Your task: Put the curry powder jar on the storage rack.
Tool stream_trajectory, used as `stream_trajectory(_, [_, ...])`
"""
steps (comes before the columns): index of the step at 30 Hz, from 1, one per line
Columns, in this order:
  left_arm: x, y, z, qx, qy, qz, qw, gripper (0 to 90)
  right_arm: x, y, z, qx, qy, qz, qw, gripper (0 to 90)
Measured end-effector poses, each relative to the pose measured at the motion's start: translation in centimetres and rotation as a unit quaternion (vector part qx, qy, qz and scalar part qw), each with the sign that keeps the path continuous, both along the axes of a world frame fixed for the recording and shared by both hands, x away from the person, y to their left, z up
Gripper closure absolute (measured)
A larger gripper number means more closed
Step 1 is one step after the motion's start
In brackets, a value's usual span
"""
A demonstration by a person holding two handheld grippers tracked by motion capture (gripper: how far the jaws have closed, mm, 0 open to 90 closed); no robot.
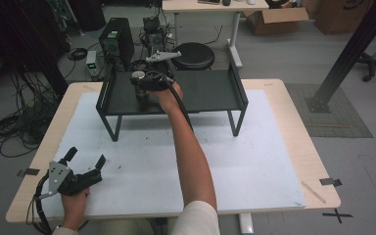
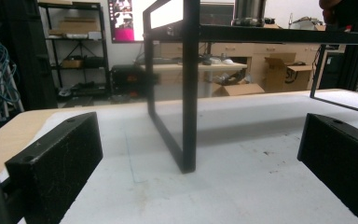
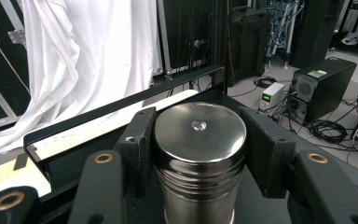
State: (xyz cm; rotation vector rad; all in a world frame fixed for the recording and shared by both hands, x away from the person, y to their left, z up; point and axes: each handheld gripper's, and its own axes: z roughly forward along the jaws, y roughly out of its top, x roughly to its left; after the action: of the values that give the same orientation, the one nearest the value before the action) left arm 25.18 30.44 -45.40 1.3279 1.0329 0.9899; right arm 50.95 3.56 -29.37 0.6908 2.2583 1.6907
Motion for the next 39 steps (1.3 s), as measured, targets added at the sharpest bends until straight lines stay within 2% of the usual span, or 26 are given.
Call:
stream_trajectory(7, [0.0,0.0,0.0,0.001,0.0,0.0,1.0,0.2,0.0,-0.1,0.1,0.007,0.001,-0.002,1.0,39.6])
stream_trajectory(10, [0.0,0.0,0.0,0.002,0.0,0.0,1.0,0.2,-0.1,-0.4,0.4,0.018,0.001,-0.005,0.9998,34.5])
stream_trajectory(22, [0.0,0.0,0.0,0.001,0.0,0.0,1.0,0.2,-0.8,-2.2,1.9,0.029,-0.015,-0.024,0.9992,21.5])
stream_trajectory(33, [0.0,0.0,0.0,0.001,0.0,0.0,1.0,0.2,-1.9,-4.3,3.0,0.044,-0.031,-0.063,0.9965,3.9])
stream_trajectory(39, [0.0,0.0,0.0,0.001,0.0,0.0,1.0,0.2,-2.3,-5.6,3.4,0.051,-0.037,-0.085,0.9944,0.1])
